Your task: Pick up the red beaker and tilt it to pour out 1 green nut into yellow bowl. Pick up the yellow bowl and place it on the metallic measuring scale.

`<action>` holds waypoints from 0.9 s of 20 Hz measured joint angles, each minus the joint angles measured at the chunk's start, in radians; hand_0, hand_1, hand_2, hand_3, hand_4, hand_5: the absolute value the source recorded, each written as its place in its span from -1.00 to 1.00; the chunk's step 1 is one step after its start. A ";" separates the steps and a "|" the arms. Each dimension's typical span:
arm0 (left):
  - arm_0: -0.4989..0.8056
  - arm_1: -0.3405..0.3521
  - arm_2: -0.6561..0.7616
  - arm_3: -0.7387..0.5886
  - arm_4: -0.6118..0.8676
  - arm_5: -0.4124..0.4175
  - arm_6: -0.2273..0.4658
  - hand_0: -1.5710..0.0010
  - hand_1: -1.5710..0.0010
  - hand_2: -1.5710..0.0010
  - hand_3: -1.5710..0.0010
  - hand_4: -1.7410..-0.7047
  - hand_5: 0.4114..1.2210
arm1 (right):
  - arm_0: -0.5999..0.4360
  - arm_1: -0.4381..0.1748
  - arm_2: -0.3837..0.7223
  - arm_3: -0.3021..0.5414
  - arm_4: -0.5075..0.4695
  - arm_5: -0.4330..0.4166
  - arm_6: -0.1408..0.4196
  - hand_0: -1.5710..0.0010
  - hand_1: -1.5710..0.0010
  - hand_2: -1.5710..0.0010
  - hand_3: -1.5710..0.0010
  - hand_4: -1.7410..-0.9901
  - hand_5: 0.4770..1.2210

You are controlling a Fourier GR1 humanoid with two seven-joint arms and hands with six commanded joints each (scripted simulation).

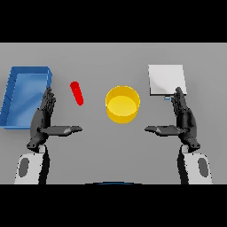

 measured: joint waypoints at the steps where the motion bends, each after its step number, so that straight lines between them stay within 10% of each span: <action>1: 0.002 -0.002 -0.002 -0.002 -0.001 0.001 -0.002 1.00 1.00 1.00 1.00 0.16 -0.39 | 0.001 0.000 0.000 0.000 -0.001 -0.001 -0.001 1.00 1.00 1.00 1.00 0.78 -0.73; 6: 0.027 -0.019 -0.025 -0.019 -0.020 0.009 -0.009 1.00 1.00 1.00 1.00 0.16 -0.39 | 0.006 -0.004 -0.001 -0.005 -0.004 0.003 0.000 1.00 1.00 1.00 1.00 0.78 -0.73; 8: 0.112 0.013 -0.112 -0.128 -0.119 -0.002 -0.062 1.00 1.00 1.00 1.00 0.15 -0.39 | 0.067 -0.054 0.087 -0.082 0.184 -0.042 -0.122 1.00 1.00 1.00 1.00 0.80 -0.73; 11: 0.159 0.041 -0.153 -0.220 -0.169 -0.006 0.006 1.00 1.00 1.00 1.00 0.17 -0.39 | 0.079 -0.079 0.116 -0.111 0.272 -0.070 -0.101 1.00 1.00 1.00 1.00 0.75 -0.71; 18: 0.072 0.049 -0.134 -0.127 -0.166 -0.016 0.103 1.00 1.00 1.00 1.00 0.15 -0.43 | 0.091 -0.081 0.115 -0.130 0.207 -0.011 -0.099 1.00 1.00 1.00 1.00 0.47 -0.60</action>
